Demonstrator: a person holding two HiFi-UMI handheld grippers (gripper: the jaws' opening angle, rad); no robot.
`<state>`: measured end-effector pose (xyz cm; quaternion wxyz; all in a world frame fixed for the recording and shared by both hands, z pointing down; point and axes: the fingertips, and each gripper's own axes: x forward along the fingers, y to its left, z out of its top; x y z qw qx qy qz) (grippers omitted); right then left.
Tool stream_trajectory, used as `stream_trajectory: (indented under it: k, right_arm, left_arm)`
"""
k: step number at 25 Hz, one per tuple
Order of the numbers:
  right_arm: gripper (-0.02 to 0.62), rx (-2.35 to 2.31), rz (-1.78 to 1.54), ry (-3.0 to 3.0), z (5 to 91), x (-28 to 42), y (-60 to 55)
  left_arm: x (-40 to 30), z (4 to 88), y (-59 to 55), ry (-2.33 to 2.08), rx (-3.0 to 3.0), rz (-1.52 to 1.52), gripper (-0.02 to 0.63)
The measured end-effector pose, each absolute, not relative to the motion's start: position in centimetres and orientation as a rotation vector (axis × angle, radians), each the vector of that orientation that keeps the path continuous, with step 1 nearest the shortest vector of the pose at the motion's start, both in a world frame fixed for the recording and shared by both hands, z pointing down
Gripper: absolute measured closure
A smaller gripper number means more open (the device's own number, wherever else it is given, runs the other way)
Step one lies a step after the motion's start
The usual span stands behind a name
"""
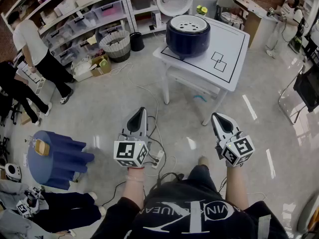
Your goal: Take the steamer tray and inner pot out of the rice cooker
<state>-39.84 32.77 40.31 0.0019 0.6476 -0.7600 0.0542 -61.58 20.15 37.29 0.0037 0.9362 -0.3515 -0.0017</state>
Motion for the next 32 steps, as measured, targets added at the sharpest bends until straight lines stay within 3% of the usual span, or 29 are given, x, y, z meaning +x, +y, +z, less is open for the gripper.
stream_trajectory:
  k: [11,12,13,14,19,32]
  right_arm:
    - [0.597,2.040,0.144,-2.403,40.3,-39.7,32.2]
    - [0.581,2.056,0.146,-2.408,40.1,-39.4,32.3]
    - [0.492,2.070,0.149,-2.413,39.9,-39.2,32.3]
    - [0.462,2.085,0.150,-2.415,39.7,-39.0,32.3]
    - [0.417,2.169,0.117,-2.370,39.0,-37.3,32.7]
    - [0.403,2.229,0.164,-2.350,38.6,-30.6,28.0]
  left_arm:
    - [-61.5,37.8,19.8,-1.112,2.921,-0.020,0.592]
    - [-61.4,37.7,19.8,-1.108,2.924,-0.023,0.592]
    - [-61.3,37.5,19.8,-1.103,2.928,-0.024,0.592]
    - [-61.2,37.4,19.8,-1.099,2.931,-0.027,0.592]
    - [-60.0,36.9,19.3,-1.054,2.940,-0.093,0.589]
    - [-53.1,36.6,14.5,-0.948,2.962,-0.082,0.563]
